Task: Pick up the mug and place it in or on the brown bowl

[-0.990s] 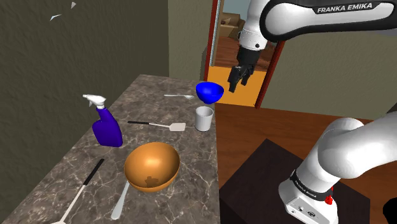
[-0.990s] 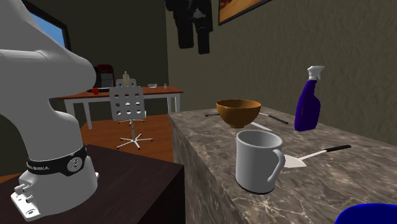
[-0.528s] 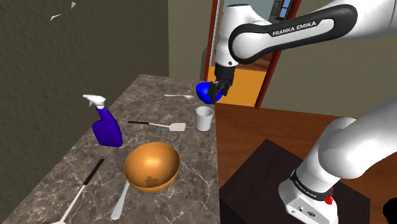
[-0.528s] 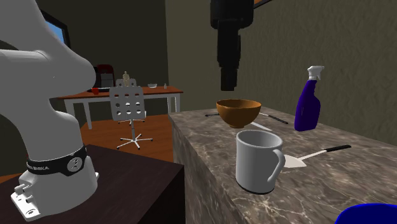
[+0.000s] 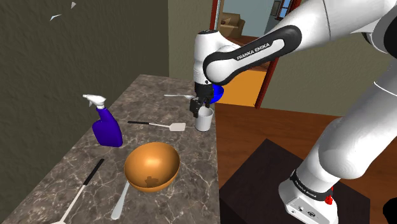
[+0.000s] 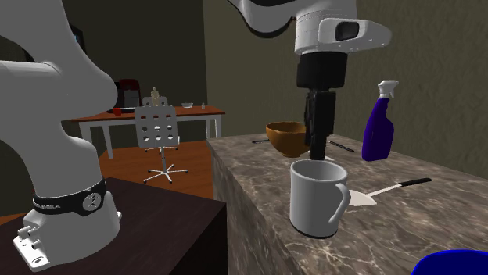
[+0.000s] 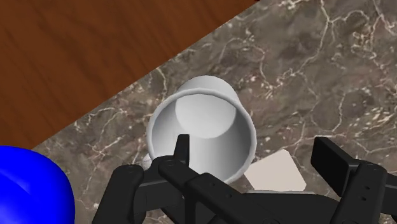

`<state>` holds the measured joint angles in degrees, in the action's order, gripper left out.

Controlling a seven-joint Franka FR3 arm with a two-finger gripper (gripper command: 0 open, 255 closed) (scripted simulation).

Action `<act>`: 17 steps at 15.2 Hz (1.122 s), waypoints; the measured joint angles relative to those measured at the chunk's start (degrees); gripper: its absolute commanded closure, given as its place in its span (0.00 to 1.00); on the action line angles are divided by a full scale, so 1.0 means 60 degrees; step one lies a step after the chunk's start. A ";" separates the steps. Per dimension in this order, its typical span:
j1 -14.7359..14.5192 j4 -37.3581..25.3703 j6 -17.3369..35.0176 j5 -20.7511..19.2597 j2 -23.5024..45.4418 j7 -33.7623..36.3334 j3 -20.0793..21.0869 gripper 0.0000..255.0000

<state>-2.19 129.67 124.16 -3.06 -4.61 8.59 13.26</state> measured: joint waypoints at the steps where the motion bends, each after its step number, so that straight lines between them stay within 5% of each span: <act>1: -0.0016 -0.0053 0.0140 -0.0076 0.0227 0.0074 0.0033 0.00; 14: 0.0007 0.0286 0.1087 -0.0337 0.0877 0.0231 0.0025 0.00; 15: 0.0007 0.0286 0.1087 -0.0337 0.0877 0.0231 0.0025 1.00; 17: 0.0007 0.0286 0.1087 -0.0337 0.0877 0.0231 0.0025 1.00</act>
<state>-2.15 131.39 130.68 -5.08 0.65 9.98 13.41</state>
